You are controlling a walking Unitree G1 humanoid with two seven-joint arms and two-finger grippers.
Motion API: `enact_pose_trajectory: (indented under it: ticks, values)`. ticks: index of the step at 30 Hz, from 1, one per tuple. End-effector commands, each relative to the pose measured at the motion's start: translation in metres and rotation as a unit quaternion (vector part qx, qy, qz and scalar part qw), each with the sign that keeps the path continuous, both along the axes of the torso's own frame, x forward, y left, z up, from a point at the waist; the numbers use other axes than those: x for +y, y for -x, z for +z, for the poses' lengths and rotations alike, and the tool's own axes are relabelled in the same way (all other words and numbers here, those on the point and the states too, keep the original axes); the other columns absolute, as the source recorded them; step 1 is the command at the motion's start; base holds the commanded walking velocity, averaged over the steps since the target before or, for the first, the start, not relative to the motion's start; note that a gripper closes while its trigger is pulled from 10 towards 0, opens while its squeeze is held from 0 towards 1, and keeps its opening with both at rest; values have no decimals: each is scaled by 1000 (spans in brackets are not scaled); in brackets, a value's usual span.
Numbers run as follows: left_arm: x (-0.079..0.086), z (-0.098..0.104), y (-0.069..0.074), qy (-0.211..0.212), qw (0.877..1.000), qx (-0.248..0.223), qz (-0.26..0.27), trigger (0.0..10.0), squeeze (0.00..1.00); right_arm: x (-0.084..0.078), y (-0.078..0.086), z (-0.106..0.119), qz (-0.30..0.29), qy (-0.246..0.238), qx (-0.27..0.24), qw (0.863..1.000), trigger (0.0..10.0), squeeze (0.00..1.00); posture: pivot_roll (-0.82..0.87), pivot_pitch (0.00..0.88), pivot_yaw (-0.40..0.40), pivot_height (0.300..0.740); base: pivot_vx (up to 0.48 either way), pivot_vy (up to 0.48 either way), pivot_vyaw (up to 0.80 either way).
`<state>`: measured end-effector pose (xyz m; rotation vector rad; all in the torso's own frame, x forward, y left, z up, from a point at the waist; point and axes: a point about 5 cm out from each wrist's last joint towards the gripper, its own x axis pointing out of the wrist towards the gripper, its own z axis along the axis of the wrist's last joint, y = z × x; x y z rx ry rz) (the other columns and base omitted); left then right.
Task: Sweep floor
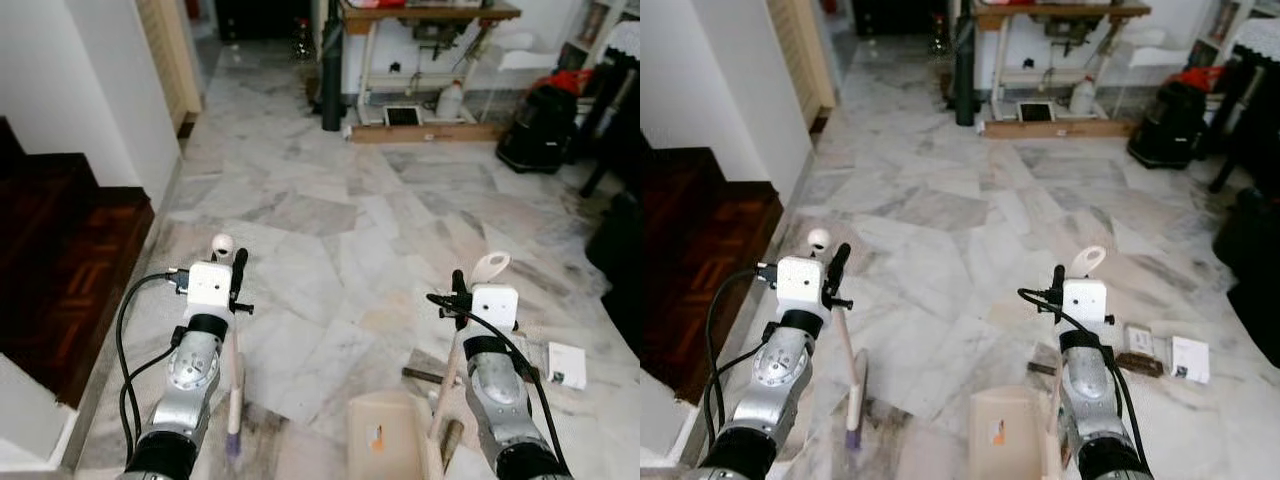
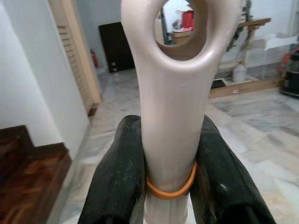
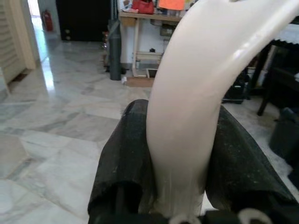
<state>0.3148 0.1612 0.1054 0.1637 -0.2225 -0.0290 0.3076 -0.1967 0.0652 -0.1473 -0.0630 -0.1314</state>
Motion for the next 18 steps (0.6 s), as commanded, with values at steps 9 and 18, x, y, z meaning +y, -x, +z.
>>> enact_pose_trajectory:
  ticks: [9, 18]
  values:
    - [0, 7, -3, -4, 1000, -20, 4, 10000, 0, 0, -9, 19, 5, 6, -43, 999, 10000, 0, 31, 0, -2, 740, 0, -335, 0]
    - [-1, 8, -3, -4, 1000, -23, 8, 10000, 0, -1, -9, 24, 4, 6, -52, 999, 10000, 0, 31, 0, -4, 740, 0, -337, 0]
